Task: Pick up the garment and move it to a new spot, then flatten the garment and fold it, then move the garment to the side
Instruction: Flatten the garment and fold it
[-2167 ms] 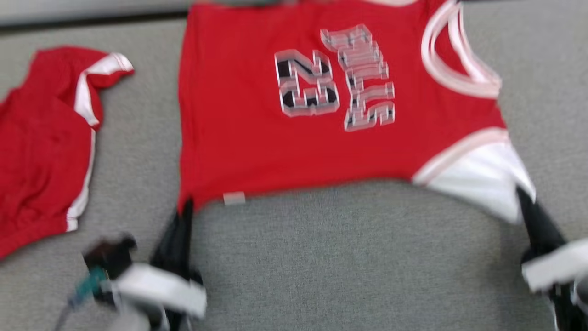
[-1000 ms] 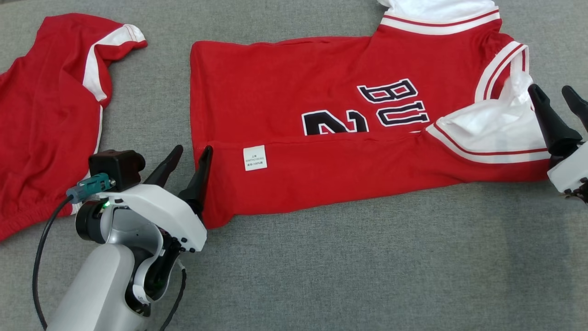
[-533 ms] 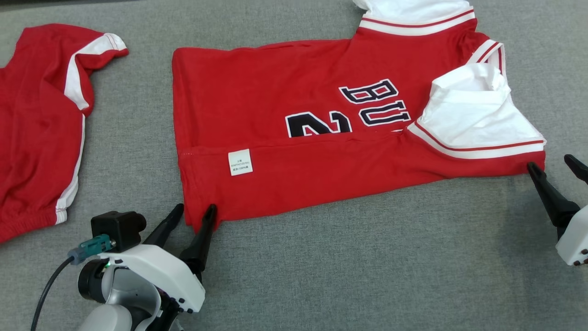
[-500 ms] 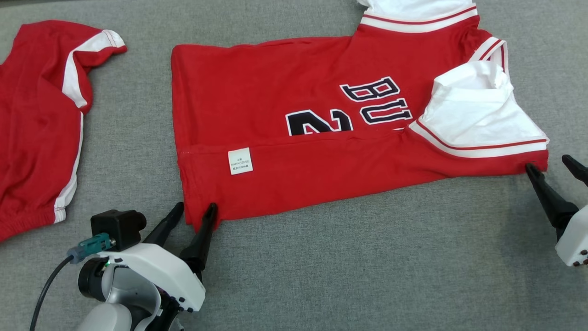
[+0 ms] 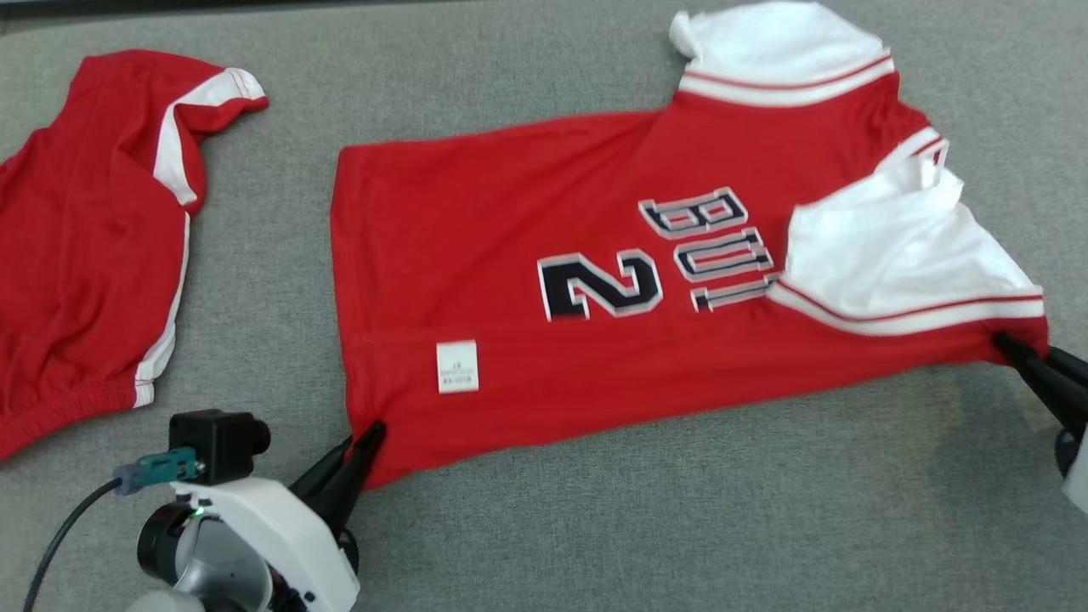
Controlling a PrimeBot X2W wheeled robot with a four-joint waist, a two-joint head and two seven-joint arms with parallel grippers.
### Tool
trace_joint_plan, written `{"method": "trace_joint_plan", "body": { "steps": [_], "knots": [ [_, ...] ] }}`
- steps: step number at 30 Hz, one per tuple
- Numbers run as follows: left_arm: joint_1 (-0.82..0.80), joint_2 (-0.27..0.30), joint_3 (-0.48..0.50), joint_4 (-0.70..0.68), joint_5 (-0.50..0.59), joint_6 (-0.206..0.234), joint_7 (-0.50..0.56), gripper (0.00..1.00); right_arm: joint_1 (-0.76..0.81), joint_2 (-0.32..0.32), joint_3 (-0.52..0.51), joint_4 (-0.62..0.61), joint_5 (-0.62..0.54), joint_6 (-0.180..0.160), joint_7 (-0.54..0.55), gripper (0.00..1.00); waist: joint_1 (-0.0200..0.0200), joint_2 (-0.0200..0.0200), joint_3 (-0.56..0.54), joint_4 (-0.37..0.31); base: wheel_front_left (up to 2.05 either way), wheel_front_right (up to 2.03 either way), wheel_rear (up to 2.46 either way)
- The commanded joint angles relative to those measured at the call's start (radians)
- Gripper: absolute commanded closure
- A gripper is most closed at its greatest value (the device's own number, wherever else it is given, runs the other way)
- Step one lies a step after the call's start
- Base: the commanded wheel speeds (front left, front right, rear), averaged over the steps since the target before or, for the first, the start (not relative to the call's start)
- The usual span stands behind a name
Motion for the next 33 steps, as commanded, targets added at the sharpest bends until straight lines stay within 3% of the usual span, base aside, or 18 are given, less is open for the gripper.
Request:
{"method": "trace_joint_plan", "body": {
  "steps": [1, 6, 9, 10, 11, 12, 16, 23, 27, 33],
  "knots": [
    [0.035, 0.026, 0.015, -0.043, -0.02, 0.001, 0.017, 1.0, 0.043, -0.051, -0.016, -0.023, 0.031, 0.0, 0.034, 1.0, 0.0, 0.0, -0.043, -0.014, 0.0, 0.0, 0.0],
    [0.142, 0.065, 0.017, -0.191, -0.06, 0.028, 0.075, 1.0, 0.164, -0.147, -0.033, -0.096, 0.127, 0.0, 0.137, 1.0, 0.0, 0.0, -0.029, -0.024, 0.0, 0.0, 0.0],
    [0.172, 0.057, 0.016, -0.211, -0.067, 0.044, 0.075, 1.0, 0.19, -0.148, -0.05, -0.101, 0.138, 0.0, 0.153, 0.99, 0.0, 0.0, -0.005, -0.027, 0.0, 0.0, 0.0],
    [0.182, 0.054, 0.012, -0.209, -0.062, 0.049, 0.072, 0.92, 0.198, -0.141, -0.051, -0.095, 0.127, 0.0, 0.159, 0.62, 0.0, 0.0, 0.007, -0.03, 0.0, 0.0, 0.0],
    [0.186, 0.047, 0.008, -0.204, -0.054, 0.054, 0.066, 0.57, 0.201, -0.136, -0.049, -0.087, 0.106, 0.0, 0.157, 0.03, 0.0, 0.0, 0.016, -0.031, 0.0, 0.0, 0.0],
    [0.189, 0.042, 0.0, -0.196, -0.042, 0.058, 0.058, 0.0, 0.2, -0.132, -0.043, -0.079, 0.08, 0.0, 0.155, 0.0, 0.0, 0.0, 0.023, -0.032, 0.0, 0.0, 0.0],
    [0.196, 0.04, -0.012, -0.208, 0.007, 0.083, 0.037, 0.0, 0.17, -0.114, -0.065, -0.123, 0.051, 0.0, 0.135, 0.0, 0.0, 0.0, 0.034, -0.039, 0.0, 0.0, 0.0],
    [0.064, 0.146, 0.071, -0.34, 0.102, 0.133, 0.082, 0.0, -0.013, -0.197, -0.105, -0.29, 0.075, 0.0, 0.203, 0.0, 0.0, 0.0, 0.11, -0.05, 0.0, 0.0, 0.0],
    [-0.172, 0.147, 0.045, -0.289, 0.116, 0.105, 0.169, 0.0, -0.262, -0.212, -0.055, -0.219, 0.013, 0.0, 0.271, 0.0, 0.0, 0.0, 0.201, -0.005, 0.0, 0.0, 0.0],
    [-0.485, 0.054, -0.036, -0.061, 0.126, 0.046, 0.21, 0.0, -0.603, -0.133, 0.074, -0.015, -0.101, 0.0, 0.315, 0.0, 0.0, 0.0, 0.278, 0.074, 0.0, 0.0, 0.0]
  ]
}}
